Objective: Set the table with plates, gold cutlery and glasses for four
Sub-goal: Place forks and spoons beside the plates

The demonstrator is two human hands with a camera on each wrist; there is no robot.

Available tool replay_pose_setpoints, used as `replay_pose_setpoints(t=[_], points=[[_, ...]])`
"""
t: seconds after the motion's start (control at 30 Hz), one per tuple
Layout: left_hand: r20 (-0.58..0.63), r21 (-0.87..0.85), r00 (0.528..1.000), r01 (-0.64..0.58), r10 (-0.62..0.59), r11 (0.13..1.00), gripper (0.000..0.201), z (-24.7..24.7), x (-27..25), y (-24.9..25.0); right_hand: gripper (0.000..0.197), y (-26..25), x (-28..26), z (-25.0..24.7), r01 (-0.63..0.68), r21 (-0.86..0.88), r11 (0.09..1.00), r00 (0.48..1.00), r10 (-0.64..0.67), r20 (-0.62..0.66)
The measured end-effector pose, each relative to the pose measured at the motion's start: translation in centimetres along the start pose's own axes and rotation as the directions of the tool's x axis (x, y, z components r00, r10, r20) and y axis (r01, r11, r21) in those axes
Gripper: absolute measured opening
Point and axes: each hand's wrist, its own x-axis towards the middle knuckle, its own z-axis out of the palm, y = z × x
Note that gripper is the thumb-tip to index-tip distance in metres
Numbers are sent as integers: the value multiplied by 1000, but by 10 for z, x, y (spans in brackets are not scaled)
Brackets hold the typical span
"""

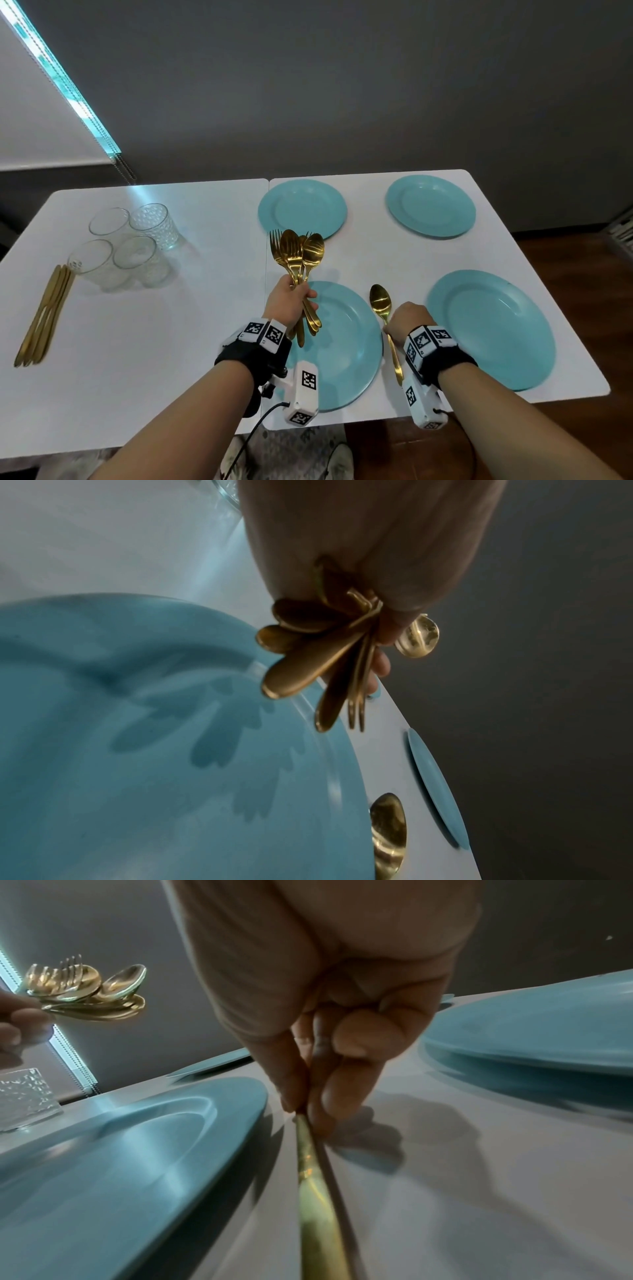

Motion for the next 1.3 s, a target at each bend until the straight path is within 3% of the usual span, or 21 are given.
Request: replay_pose_setpoints(t=[0.43,0.6,0.7,0.83,0.97,1.13,1.3], points=[[25,-55,999,44,-42,998,8,0,-6,0,32,-1,-5,-3,10,-15,1000,999,-10,31],[93,-31,994,53,-50,998,12,-2,-2,10,32,-26,-16,-38,80,87,993,996,-77,-33],[152,-28,987,57,-52,998,7,-2,0,19,28,-58,-32,-55,223,312,924,974,-225,-28],[206,34,979,-14,7,999,4,-1,5,29,18,-94,-46,-55,242,558,794,947,-319,44],[231,92,973,-51,28,994,5,-4,6,34,16,-102,-44,-53,190,676,712,957,-288,34],[330,26,944,-27,17,999,7,12,12,38,13,-89,-33,-51,92,777,623,976,-212,54],[307,50,951,16,-30,999,10,42,17,37,16,-52,-13,-73,109,784,611,990,-139,-29]])
